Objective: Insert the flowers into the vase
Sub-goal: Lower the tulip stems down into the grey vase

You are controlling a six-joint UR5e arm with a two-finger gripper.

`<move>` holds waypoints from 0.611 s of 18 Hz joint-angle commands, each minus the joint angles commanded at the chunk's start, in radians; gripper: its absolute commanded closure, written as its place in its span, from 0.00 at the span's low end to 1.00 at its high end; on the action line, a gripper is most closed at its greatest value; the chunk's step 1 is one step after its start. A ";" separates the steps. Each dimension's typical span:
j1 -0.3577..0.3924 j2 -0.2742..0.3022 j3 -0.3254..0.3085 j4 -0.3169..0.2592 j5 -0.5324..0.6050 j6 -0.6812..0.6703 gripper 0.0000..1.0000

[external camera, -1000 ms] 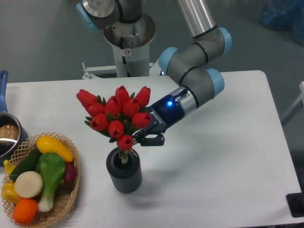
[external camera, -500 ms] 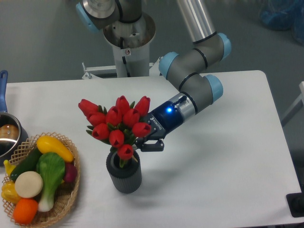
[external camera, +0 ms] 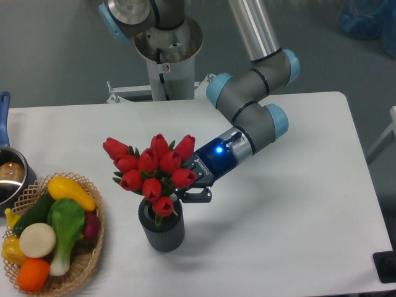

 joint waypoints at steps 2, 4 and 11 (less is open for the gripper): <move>-0.002 -0.005 0.005 0.000 0.014 0.000 0.81; -0.002 -0.008 0.005 0.000 0.015 0.000 0.81; -0.002 -0.018 -0.009 0.002 0.019 0.027 0.80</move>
